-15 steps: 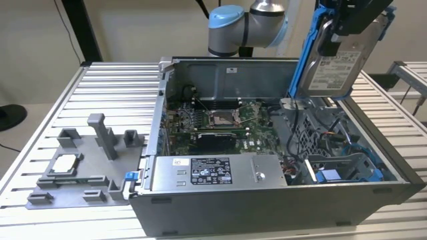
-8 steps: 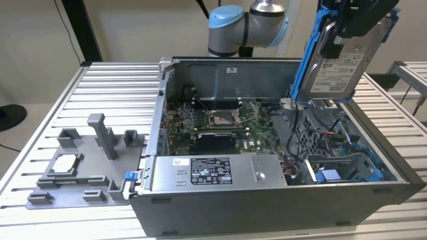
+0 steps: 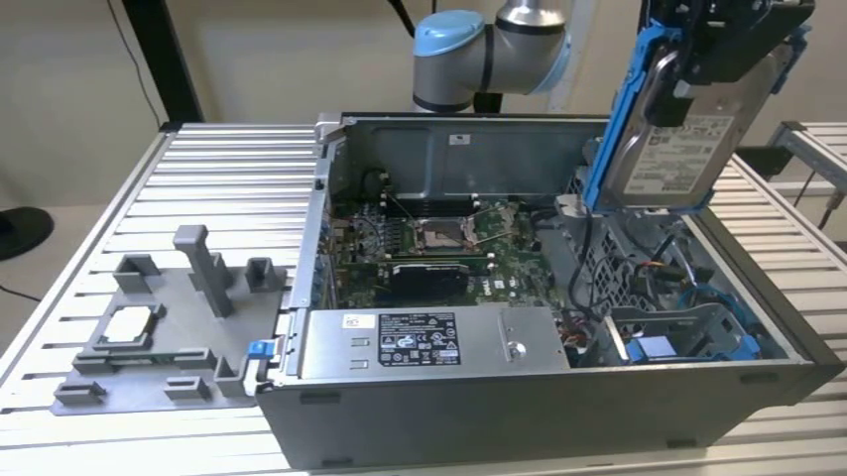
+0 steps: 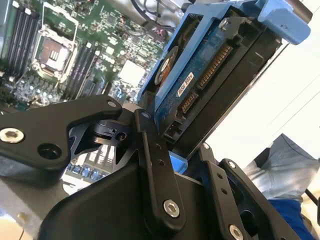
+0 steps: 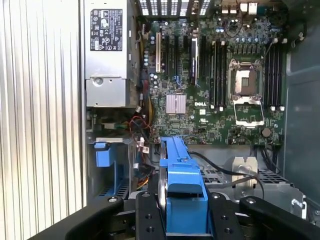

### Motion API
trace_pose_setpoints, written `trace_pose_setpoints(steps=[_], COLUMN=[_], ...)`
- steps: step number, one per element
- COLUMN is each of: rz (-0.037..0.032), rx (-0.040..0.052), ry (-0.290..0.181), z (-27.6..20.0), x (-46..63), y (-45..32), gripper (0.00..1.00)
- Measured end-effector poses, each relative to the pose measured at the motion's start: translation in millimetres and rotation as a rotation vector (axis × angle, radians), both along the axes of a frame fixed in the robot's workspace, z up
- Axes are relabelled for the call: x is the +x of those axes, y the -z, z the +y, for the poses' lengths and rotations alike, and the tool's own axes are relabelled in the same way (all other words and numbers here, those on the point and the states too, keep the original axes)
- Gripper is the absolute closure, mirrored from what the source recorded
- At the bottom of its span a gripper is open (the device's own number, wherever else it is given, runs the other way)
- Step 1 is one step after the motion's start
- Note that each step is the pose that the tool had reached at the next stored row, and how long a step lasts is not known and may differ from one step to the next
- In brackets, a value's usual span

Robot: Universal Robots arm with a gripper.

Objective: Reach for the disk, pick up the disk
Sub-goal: 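Pick up the disk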

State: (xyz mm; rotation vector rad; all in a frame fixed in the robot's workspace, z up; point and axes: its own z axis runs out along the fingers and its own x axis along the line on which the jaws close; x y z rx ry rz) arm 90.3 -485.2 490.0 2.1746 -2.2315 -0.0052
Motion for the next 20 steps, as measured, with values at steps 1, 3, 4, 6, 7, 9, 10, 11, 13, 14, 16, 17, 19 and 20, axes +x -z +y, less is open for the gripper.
trace_pose_setpoints(steps=[1,3,4,6,7,9,10,11,13,14,16,17,19,20], rz=[0.0004,0.0012,0.0014,0.002,0.0022,0.0026,0.0028,0.003,0.0031,0.0031,0.0032,0.0032,0.0032,0.0032], rx=[0.0,-0.0001,0.0,0.0001,0.0,-0.0002,-0.0001,-0.0001,0.0,0.0001,0.0002,0.0005,0.0012,0.0016], ry=[0.0,0.0,0.0,0.0,0.0,0.0,0.0,0.0,0.0,0.0,0.0,0.0,0.0,0.0], z=[-2.5,-7.6,-9.7,-13.8,-15.5,-20.4,-22.9,-24.6,-28.7,-30.6,-34.2,-37.3,-44.4,-47.7], x=[0.2,0.9,1.1,1.7,2.0,3.0,3.5,3.9,4.5,4.6,5.0,5.2,5.7,5.8], y=[0.0,0.0,0.0,0.0,0.0,-0.1,0.0,0.0,0.0,0.0,0.0,0.0,0.0,0.0], gripper=[1.0,1.0,1.0,1.0,1.0,1.0,1.0,1.0,1.0,1.0,1.0,1.0,1.0,1.0])
